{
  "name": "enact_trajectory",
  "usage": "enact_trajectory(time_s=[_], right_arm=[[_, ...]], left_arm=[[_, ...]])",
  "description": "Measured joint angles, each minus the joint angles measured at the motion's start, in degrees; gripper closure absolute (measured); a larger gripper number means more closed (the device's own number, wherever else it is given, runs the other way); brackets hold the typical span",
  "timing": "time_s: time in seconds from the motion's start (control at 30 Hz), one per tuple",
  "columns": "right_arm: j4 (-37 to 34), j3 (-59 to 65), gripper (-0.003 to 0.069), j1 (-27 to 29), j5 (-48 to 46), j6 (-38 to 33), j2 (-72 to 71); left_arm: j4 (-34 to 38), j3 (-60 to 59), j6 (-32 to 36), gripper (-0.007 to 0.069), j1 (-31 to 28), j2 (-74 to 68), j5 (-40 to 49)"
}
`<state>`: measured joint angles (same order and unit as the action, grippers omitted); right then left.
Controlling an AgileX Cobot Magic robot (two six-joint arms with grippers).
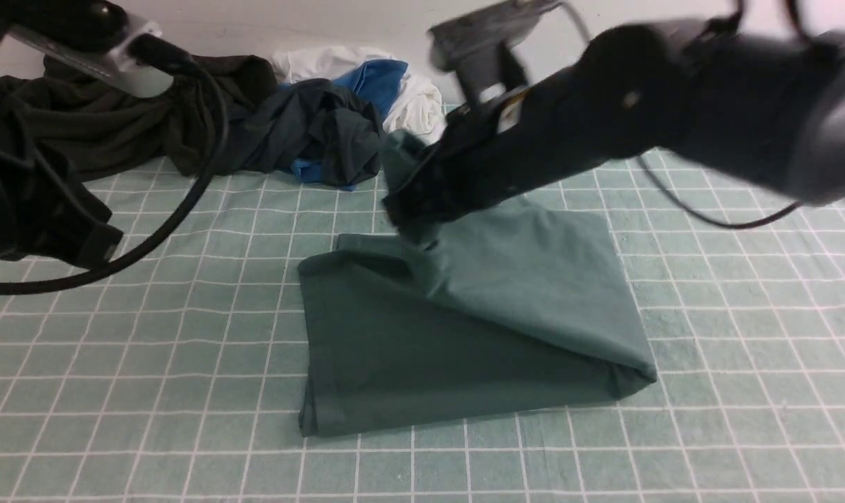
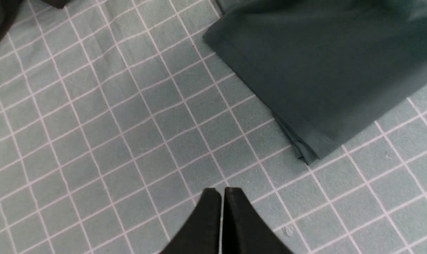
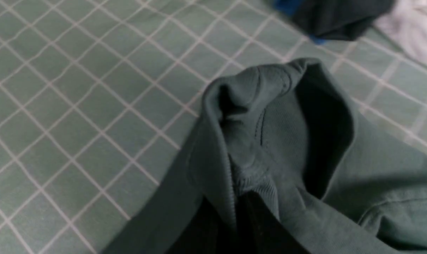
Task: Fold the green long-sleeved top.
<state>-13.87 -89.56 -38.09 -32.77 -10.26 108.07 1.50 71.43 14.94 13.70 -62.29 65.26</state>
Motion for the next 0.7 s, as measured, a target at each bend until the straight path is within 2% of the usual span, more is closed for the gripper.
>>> enact_trajectory(time_s=[0.03,0.13,0.2,0.27,0.33,0.37,0.4,0.43,0.5,0.6,0.63,0.7], right_arm=[[-0.13,0.0,0.0599,-0.26,0.41,-0.44,0.9],[-2.73,-2.64,0.0504,-2.91,2.52,-3.61,6.8],[-3.47,-5.25,0.0383,-3.25,0.94,-4.44,8.49],[-3.2,-7.85,0.0291,-3.25,-2.48,-4.57,8.31],[-2.68,-10.01,0.0237,-3.02,-5.55,-4.57,7.83],[-1.8,-12.99,0.0184,-2.63,-10.66,-4.61,6.79],[-1.65,-13.36,0.018,-2.47,-11.37,-4.61,6.64],[-0.56,-16.12,0.0159,-1.85,-17.0,-4.56,5.4],[0.74,-18.39,0.0162,-0.57,-23.0,-4.13,2.87],[1.7,-18.79,0.0211,1.22,-27.65,-3.83,-1.15],[1.94,-17.93,0.0291,3.28,-30.87,-3.76,-4.83],[1.94,-15.85,0.0351,4.71,-31.98,-3.76,-8.15]], left_arm=[[0.0,0.0,0.0,0.0627,0.0,0.17,0.14],[0.0,-0.09,0.0,0.0627,0.0,1.93,2.5],[-0.03,-1.17,0.0,0.0627,0.0,2.46,2.35],[-0.03,-3.67,-0.41,0.0627,0.0,3.43,0.99],[-0.03,-5.27,-0.97,0.0627,0.0,4.08,-0.24],[-0.03,-8.47,-2.3,0.0627,0.0,5.88,-2.65],[-0.03,-8.85,-2.45,0.0627,0.0,6.13,-3.22],[-0.1,-11.94,-3.38,0.0627,0.0,8.55,-5.24],[-0.26,-16.17,-4.47,0.0627,0.0,12.75,-7.66],[-0.65,-20.72,-5.23,0.0627,0.0,17.92,-9.53],[-1.06,-25.95,-6.61,0.0627,0.0,24.07,-10.22],[-1.5,-30.33,-7.9,0.0627,0.0,29.23,-10.92]])
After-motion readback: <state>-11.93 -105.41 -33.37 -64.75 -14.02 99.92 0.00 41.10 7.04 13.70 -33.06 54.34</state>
